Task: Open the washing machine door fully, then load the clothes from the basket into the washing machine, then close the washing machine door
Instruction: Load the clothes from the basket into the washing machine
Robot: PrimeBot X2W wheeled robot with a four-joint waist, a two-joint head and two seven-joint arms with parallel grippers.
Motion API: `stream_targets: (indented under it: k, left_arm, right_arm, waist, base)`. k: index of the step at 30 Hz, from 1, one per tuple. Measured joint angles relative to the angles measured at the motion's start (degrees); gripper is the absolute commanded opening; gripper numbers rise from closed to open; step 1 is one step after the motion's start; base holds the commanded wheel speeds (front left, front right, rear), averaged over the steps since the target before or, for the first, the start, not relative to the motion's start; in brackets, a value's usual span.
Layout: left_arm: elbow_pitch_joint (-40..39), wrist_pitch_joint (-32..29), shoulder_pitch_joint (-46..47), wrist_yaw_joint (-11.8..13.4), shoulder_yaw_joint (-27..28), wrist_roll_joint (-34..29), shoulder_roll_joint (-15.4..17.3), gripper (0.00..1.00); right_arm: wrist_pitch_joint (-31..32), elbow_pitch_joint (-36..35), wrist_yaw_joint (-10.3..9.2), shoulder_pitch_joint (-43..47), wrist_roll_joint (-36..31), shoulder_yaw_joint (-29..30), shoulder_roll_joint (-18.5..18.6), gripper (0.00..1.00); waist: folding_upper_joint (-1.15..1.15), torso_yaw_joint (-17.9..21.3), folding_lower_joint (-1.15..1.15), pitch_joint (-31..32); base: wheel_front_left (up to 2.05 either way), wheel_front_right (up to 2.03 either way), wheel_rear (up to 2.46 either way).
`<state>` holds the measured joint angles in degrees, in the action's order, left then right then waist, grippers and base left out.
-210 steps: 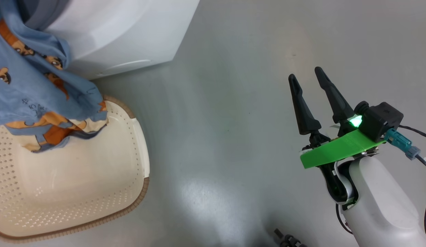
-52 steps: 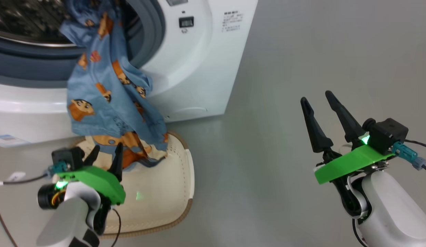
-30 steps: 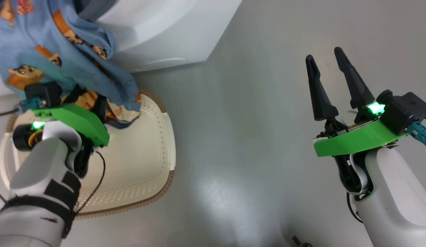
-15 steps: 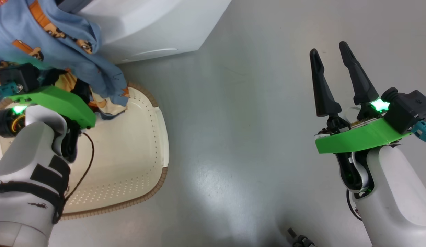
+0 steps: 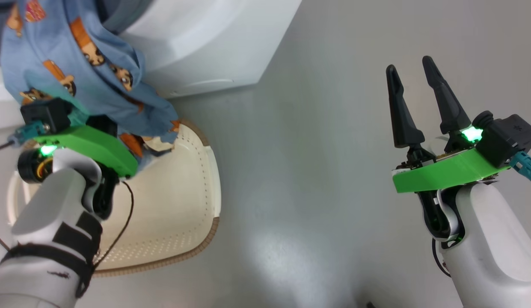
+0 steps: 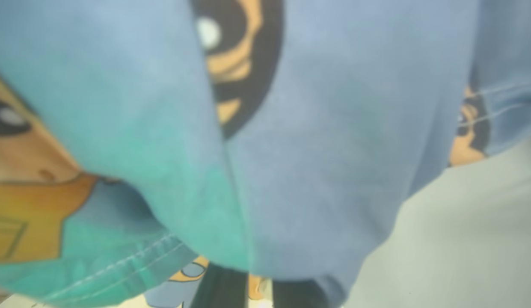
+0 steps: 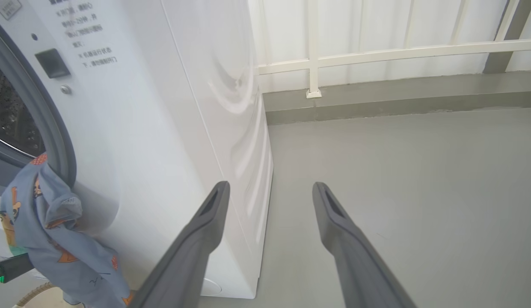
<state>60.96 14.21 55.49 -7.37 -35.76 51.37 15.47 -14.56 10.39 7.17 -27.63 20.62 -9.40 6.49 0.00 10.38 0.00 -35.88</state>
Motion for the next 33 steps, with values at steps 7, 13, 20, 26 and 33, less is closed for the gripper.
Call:
stream_targets:
  k: [7,13,20,26,33]
  left_arm:
    - [-5.95,0.01,-4.6,0.0,2.49,-1.64,0.96,0.0]
    - [-11.67,0.01,-8.38,0.0,7.33,-5.03,1.05,0.0]
    - [-17.35,0.12,-11.14,0.0,12.85,-8.84,1.16,0.0]
    - [-18.47,0.18,-10.26,0.0,16.27,-11.39,2.6,0.0]
    - [-15.7,0.15,-1.79,0.0,16.35,-12.21,3.56,0.0]
  right_arm:
    - [0.0,1.33,0.0,0.91,0.6,-1.08,0.44,1.0]
    - [0.0,2.48,0.0,1.81,1.24,-1.53,0.94,1.0]
    - [0.0,3.24,0.0,3.64,1.85,-1.89,1.26,1.0]
    - [0.0,3.02,0.0,3.64,2.69,-2.14,1.45,1.0]
    - [0.01,2.15,0.0,3.63,2.69,-2.14,2.01,1.0]
  waist:
    - [0.0,-1.13,0.0,4.21]
    - [0.0,-2.13,0.0,7.79]
    - [0.0,-3.03,-0.01,11.3]
    - [0.0,-2.87,0.0,11.68]
    - [0.0,-2.02,0.01,9.39]
  base:
    - [0.0,0.0,0.0]
    - [0.0,0.0,0.0]
    - [0.0,0.0,0.0]
    - [0.0,0.0,0.0]
    - [0.0,0.0,0.0]
